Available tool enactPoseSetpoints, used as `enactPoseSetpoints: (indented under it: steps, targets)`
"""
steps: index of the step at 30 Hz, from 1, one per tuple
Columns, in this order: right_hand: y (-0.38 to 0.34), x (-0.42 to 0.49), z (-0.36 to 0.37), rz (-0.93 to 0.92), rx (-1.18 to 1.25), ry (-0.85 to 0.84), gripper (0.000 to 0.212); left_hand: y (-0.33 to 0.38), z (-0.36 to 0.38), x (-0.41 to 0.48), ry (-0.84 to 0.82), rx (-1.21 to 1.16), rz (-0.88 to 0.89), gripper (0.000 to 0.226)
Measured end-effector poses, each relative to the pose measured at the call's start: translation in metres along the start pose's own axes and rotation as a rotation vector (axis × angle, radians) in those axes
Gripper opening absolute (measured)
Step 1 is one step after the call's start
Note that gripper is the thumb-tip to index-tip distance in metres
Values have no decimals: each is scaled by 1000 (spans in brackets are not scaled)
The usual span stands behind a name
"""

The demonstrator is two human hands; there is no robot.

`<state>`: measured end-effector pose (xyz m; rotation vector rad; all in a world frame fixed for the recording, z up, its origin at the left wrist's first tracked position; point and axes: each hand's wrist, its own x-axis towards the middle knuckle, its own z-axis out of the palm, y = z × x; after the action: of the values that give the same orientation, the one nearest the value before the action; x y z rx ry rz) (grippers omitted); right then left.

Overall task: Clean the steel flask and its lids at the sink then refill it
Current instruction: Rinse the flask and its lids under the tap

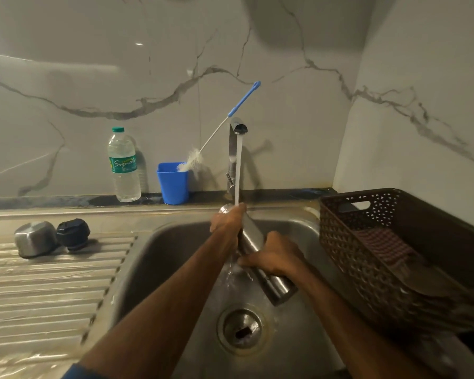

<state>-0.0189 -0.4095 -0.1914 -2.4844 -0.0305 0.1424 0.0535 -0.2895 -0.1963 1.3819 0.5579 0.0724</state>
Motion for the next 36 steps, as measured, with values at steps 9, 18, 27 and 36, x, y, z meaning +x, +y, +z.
enactPoseSetpoints:
  steps: [9,18,27,36]
  targets:
    - [3,4,-20,-19,602,-383,49,33,-19,13,-347,-34,38,18]
    - [-6,-4,-18,-1,674,-465,55,32,-25,10,-398,-177,41,30]
    - [3,11,-1,16,288,-45,76,0,-10,-1,-202,-23,175,56]
    - [-2,12,4,-54,489,-181,61,4,-27,-9,-326,64,450,40]
